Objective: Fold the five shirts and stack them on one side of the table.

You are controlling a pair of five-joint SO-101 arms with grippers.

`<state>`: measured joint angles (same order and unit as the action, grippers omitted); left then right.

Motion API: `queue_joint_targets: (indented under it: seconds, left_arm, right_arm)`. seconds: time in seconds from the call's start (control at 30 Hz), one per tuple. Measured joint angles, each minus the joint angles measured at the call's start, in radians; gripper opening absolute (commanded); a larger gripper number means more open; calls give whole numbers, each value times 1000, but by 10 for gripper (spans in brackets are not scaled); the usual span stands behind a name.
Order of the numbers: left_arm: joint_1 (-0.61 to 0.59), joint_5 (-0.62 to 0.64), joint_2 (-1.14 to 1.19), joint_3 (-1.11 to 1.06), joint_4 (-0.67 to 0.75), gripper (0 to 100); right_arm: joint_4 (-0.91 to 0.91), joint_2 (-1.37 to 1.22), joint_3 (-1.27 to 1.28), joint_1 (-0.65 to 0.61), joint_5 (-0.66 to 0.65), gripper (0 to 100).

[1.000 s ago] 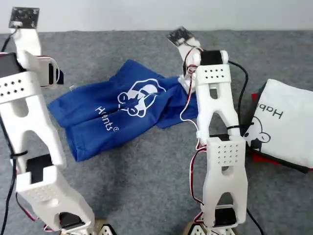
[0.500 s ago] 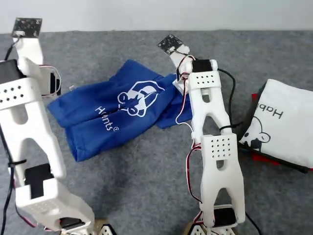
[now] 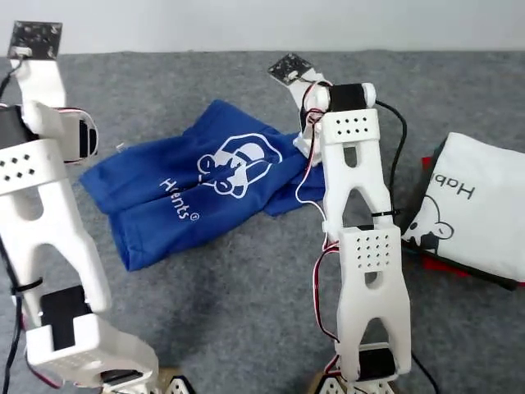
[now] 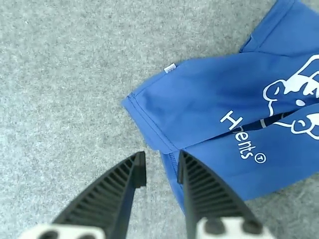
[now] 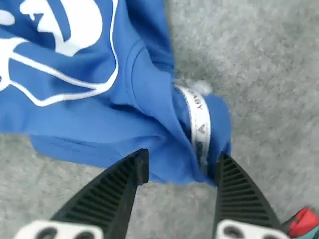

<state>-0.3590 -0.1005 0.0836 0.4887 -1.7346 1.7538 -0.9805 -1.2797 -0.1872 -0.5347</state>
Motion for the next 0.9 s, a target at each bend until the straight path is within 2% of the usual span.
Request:
queue_joint_targets:
  seconds: [0.1,0.33,0.57,0.73,0.9]
  left_arm:
    - [0,0,0,0,0,108]
    - [0,0,0,0,0,108]
    - [0,0,0,0,0,108]
    - [0,0,0,0,0,107]
    - [0,0,0,0,0,107]
  right_arm:
    - [0,0,0,6,49,221]
    - [-12,0,23,18,58,219]
    - [-348,-89,28,8,60,219]
    - [-565,-89,37,-57,57,219]
    - [-709,-126,38,-80,-43,125]
